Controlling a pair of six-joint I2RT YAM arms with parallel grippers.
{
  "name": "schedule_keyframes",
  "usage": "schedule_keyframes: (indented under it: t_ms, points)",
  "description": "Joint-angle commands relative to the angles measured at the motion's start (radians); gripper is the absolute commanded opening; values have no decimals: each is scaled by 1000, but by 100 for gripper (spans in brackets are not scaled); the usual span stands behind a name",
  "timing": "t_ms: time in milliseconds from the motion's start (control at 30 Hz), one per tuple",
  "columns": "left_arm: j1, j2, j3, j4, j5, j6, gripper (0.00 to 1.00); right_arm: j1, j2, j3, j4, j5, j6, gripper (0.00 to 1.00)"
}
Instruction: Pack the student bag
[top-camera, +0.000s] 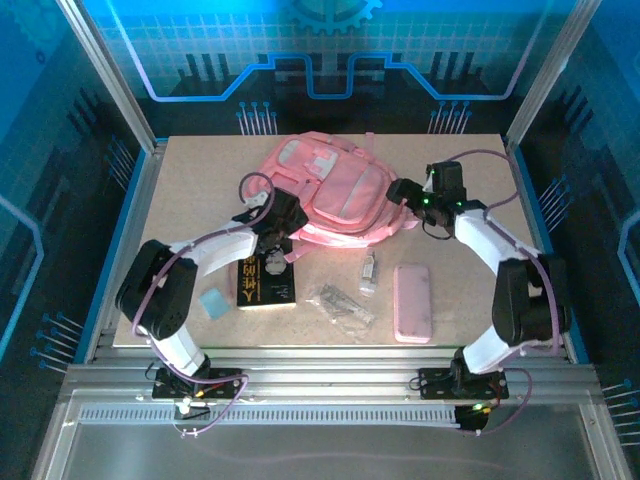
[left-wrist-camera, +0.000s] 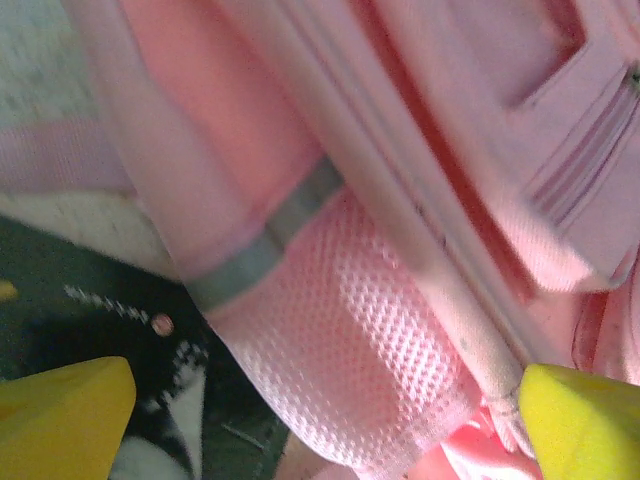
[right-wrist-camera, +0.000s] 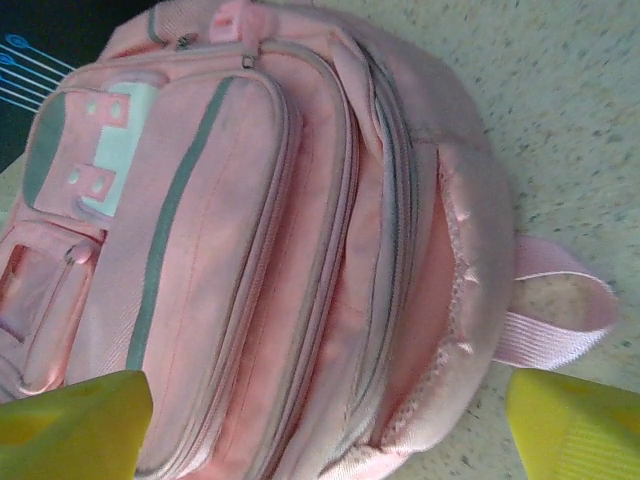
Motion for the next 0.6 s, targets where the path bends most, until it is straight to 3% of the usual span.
schedule_keyframes:
  t_ms: [0,100,167,333,567]
  points:
    - [-4,34,32,-27,-36,-153,99,3,88,66,-12,-40,62,87]
    - [-3,67,33,30,-25,-143,99,-5,190,117,21,-82,78,73]
    - [-3,83,41,70,-32,-110,99,-7,248,157,23,-116,87,57]
    - [13,151,76,211,-17,-28,99,-21,246,128,111,-192,135,0]
    - [34,288,209,374,25,82,99,-2,34,13,74,-291,160,0]
